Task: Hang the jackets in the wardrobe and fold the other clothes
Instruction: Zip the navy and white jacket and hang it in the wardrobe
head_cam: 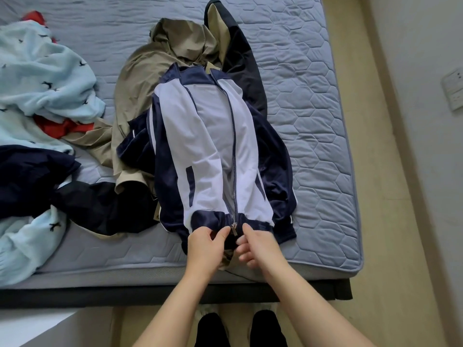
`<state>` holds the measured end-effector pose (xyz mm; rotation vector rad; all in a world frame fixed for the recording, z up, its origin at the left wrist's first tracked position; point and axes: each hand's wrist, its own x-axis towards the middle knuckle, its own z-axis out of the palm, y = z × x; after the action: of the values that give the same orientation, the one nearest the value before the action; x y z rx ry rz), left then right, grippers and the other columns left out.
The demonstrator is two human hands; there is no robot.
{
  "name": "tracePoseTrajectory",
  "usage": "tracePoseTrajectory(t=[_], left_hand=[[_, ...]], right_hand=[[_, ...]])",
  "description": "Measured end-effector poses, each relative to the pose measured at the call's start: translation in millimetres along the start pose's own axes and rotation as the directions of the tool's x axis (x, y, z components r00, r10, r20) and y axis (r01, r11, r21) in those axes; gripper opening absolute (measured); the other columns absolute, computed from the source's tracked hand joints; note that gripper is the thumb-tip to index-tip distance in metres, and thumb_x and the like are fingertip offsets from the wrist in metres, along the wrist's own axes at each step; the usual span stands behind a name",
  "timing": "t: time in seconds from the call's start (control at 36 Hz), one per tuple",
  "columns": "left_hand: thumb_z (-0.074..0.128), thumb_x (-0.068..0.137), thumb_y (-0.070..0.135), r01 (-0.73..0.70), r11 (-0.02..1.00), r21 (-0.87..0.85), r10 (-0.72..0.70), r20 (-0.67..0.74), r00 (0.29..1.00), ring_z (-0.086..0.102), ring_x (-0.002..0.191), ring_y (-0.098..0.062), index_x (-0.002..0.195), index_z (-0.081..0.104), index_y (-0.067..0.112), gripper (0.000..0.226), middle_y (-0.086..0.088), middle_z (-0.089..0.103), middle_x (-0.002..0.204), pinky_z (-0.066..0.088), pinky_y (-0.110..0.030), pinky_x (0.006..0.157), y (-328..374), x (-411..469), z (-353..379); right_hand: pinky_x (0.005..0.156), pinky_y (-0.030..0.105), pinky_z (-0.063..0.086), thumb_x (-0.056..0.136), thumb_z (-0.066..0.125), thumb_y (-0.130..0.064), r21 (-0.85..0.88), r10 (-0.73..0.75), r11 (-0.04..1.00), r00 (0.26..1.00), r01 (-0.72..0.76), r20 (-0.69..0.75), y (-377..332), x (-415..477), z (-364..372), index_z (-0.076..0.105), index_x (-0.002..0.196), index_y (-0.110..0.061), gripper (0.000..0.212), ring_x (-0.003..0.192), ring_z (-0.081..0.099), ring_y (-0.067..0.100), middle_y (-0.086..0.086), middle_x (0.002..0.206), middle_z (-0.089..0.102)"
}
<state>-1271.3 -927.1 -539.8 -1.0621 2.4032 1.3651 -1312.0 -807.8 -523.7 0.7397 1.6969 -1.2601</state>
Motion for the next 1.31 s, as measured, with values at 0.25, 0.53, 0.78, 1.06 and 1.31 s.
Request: tracePoseTrajectory(t=[0.25, 0.53, 0.78, 1.06, 1.31], left_hand=[[0.064, 0.089, 0.028, -0.002, 1.000, 0.027, -0.001, 0.084, 0.996, 0.039, 0.054, -0.014, 0.055, 0.042, 0.009, 0.045, -0.004, 0.044, 0.055, 0.029, -0.029, 0.051, 13, 2, -14], [0.062, 0.090, 0.030, -0.013, 0.994, 0.111, 0.000, 0.114, 0.993, 0.040, 0.057, -0.016, 0.059, 0.042, 0.010, 0.042, -0.001, 0.044, 0.056, 0.031, -0.030, 0.052, 20, 3, -28], [0.063, 0.089, 0.031, 0.016, 0.993, 0.116, -0.023, 0.065, 0.998, 0.038, 0.052, -0.007, 0.054, 0.038, 0.016, 0.045, 0.004, 0.043, 0.054, 0.026, -0.029, 0.049, 29, 12, -32], [0.061, 0.091, 0.030, -0.001, 0.994, 0.112, -0.007, 0.073, 0.997, 0.036, 0.050, -0.011, 0.053, 0.037, 0.014, 0.048, 0.001, 0.041, 0.052, 0.027, -0.031, 0.049, 29, 11, -24], [0.062, 0.091, 0.027, -0.063, 0.987, 0.147, 0.042, 0.141, 0.989, 0.044, 0.059, -0.021, 0.054, 0.038, 0.016, 0.045, 0.001, 0.044, 0.054, 0.035, -0.033, 0.058, 19, 8, -31]], right_hand=[[0.073, 0.029, 0.046, 0.091, 0.060, -0.032, -0.640, -0.486, 0.634, 0.867, 0.434, 0.106, -14, -9, -3, 0.058, 0.095, -0.018, 0.014, 0.082, 0.058, 0.016, -0.003, 0.085, 0.063], [0.061, 0.030, 0.038, 0.096, 0.038, -0.016, -0.661, -0.314, 0.668, 0.935, 0.341, 0.165, -44, -30, 6, 0.051, 0.078, -0.009, 0.023, 0.066, 0.048, 0.024, 0.007, 0.071, 0.055], [0.034, 0.016, 0.014, 0.088, 0.042, -0.007, 0.099, 0.078, 0.990, 0.972, -0.102, 0.223, -68, -28, 9, 0.048, 0.067, -0.015, 0.023, 0.041, 0.028, 0.008, -0.002, 0.056, 0.044], [0.035, 0.016, 0.022, 0.089, 0.035, -0.010, 0.018, 0.128, 0.991, 0.970, -0.135, 0.207, -68, -7, 5, 0.041, 0.066, -0.016, 0.024, 0.038, 0.032, 0.010, -0.001, 0.049, 0.043], [0.050, 0.024, 0.041, 0.099, 0.036, -0.021, -0.819, -0.183, 0.339, 0.886, 0.463, 0.426, -76, -5, -6, 0.048, 0.071, -0.010, 0.033, 0.059, 0.055, 0.021, 0.013, 0.075, 0.064]])
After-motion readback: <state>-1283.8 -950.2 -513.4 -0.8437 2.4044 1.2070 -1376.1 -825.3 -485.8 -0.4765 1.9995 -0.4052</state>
